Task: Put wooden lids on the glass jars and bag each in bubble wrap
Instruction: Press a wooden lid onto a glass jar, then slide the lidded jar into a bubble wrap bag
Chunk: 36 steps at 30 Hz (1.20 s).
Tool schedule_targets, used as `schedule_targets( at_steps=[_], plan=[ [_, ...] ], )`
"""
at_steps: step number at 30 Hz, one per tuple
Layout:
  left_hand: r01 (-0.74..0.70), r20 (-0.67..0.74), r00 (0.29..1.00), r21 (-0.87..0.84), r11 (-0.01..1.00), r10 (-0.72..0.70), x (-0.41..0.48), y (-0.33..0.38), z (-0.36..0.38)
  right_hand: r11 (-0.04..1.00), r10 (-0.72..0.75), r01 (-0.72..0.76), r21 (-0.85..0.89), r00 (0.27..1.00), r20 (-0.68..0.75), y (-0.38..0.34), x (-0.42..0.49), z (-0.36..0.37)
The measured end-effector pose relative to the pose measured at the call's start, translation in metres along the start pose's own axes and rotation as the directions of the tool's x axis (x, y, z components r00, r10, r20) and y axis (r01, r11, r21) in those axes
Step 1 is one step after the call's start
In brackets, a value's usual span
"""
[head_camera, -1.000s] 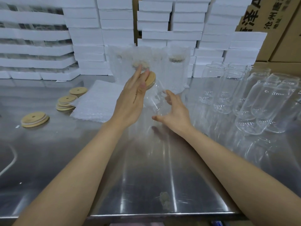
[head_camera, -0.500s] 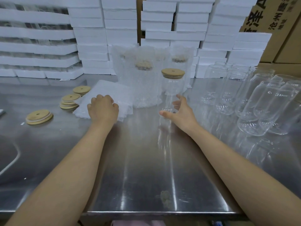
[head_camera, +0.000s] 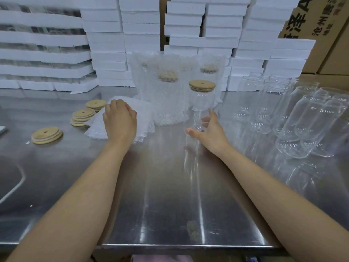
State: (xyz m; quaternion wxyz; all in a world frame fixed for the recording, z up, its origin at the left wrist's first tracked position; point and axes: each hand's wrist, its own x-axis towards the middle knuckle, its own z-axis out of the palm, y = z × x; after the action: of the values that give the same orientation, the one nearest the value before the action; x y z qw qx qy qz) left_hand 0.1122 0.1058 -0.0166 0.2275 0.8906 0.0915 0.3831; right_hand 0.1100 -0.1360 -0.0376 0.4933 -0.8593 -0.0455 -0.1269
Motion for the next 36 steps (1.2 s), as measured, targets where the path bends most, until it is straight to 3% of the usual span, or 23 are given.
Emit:
schedule_targets(
  at_steps=[7,11,18,21,23,25,26,28,32,36],
  plan=[
    [0.172,-0.031,0.982,-0.256,0.951,-0.186,0.001,0.002,-0.005,1.0,-0.001,0.001,0.003,1.0,0.005,0.001,0.001,0.0],
    [0.195,-0.04,0.962,-0.588,0.785,-0.269,0.006,0.004,-0.008,1.0,0.01,-0.01,0.015,1.0,0.009,0.0,0.001,0.0],
    [-0.085,-0.296,0.942,-0.67,0.737,-0.16,0.009,0.012,-0.012,0.996,-0.025,0.028,0.081,0.999,-0.041,0.001,0.0,0.001],
    [-0.228,-0.404,0.91,-0.683,0.694,-0.098,0.005,0.019,-0.018,0.99,-0.09,0.103,0.096,0.986,-0.139,-0.004,-0.005,0.002],
    [-0.347,-0.487,0.874,-0.625,0.7,-0.002,0.002,0.024,-0.023,0.968,-0.225,0.25,0.033,0.915,-0.334,-0.012,-0.01,0.001],
    [-0.455,-0.564,0.82,-0.539,0.709,0.097,0.001,0.029,-0.027,0.866,-0.463,0.494,-0.081,0.729,-0.505,-0.022,-0.015,-0.001],
    [-0.507,-0.597,0.788,-0.49,0.709,0.151,0.0,0.031,-0.027,0.794,-0.564,0.595,-0.129,0.64,-0.522,-0.025,-0.017,-0.002],
    [-0.584,-0.631,0.738,-0.417,0.696,0.241,-0.004,0.035,-0.028,0.678,-0.705,0.724,-0.131,0.589,-0.395,-0.031,-0.025,0.004],
    [-0.733,-0.596,0.648,-0.32,0.6,0.473,-0.015,0.047,-0.028,0.656,-0.746,0.743,-0.13,0.665,0.034,-0.038,-0.04,0.031],
    [-0.828,-0.537,0.557,-0.294,0.478,0.633,-0.02,0.056,-0.024,0.749,-0.659,0.66,-0.058,0.751,0.046,-0.044,-0.041,0.035]
  ],
)
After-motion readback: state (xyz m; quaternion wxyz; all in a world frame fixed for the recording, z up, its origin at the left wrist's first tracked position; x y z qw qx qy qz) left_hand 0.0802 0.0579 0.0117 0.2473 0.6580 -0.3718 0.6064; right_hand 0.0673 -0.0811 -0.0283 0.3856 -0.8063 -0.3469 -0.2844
